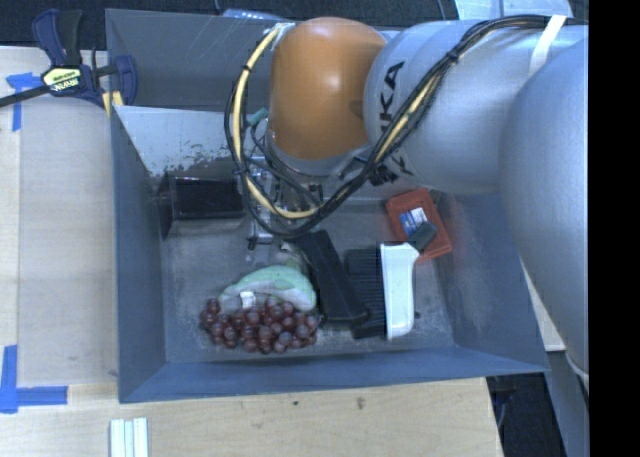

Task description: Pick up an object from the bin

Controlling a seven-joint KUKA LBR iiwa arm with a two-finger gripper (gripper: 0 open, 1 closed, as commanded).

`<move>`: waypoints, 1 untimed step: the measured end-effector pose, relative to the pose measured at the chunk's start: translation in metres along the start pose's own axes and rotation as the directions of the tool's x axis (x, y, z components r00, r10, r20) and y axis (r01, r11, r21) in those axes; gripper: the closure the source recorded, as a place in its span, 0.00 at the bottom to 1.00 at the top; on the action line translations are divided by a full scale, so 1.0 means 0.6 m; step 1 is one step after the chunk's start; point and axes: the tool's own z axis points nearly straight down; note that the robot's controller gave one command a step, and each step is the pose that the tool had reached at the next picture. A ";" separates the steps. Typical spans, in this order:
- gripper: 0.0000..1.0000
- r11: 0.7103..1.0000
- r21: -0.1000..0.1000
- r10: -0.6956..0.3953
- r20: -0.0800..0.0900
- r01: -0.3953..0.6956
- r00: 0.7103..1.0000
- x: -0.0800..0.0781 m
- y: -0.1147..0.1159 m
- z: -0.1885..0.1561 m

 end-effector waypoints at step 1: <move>0.00 1.000 -0.001 0.003 0.008 -0.003 1.000 -0.002 -0.001 -0.008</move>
Offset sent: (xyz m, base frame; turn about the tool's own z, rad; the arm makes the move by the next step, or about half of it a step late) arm -0.0117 -0.0118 -0.0476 -0.1907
